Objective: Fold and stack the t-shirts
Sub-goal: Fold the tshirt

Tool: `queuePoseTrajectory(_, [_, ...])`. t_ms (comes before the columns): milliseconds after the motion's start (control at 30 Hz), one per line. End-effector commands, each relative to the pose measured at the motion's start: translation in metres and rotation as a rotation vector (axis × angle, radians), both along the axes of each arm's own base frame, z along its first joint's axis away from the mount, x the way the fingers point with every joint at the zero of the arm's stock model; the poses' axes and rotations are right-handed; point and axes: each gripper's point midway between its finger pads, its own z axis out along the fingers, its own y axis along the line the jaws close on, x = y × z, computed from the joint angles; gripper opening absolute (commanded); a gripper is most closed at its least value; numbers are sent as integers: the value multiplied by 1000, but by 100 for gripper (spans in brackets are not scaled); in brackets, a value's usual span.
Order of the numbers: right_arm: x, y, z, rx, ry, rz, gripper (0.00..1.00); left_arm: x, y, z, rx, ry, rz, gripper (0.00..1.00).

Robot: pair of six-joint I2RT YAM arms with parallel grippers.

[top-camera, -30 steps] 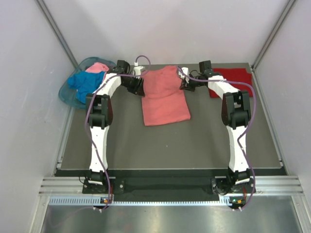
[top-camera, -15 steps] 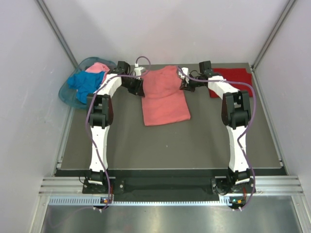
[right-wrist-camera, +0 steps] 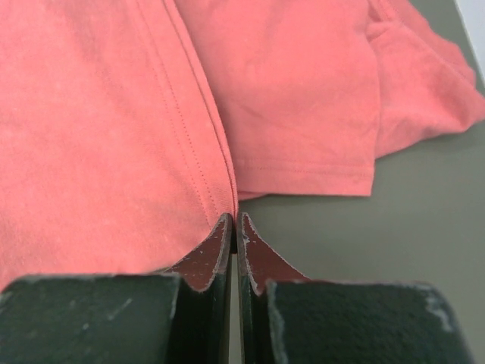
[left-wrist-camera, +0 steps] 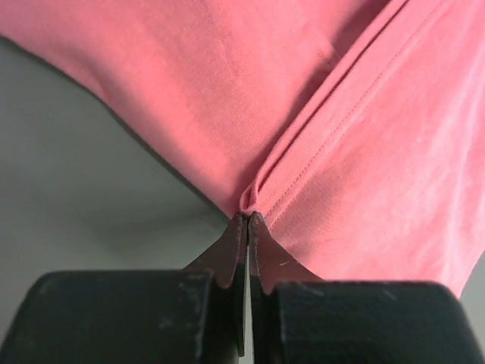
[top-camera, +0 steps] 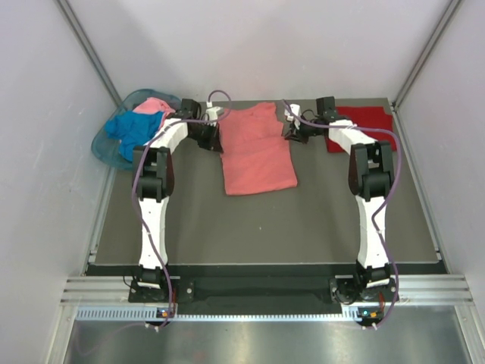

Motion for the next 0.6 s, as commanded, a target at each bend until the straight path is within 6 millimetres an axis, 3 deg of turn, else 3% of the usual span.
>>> queuePoseTrajectory(0, [7, -2, 54, 56, -136, 19, 0, 22, 4, 60, -37, -169, 34, 0])
queuePoseTrajectory(167, [10, -3, 55, 56, -141, 1, 0, 26, 5, 67, -46, -191, 56, 0])
queuePoseTrajectory(400, [18, -1, 49, 63, -132, -40, 1, 32, 8, 48, -29, -146, 94, 0])
queuePoseTrajectory(567, [21, 1, 50, 63, -136, -65, 15, 33, 13, 41, -3, -134, 120, 0])
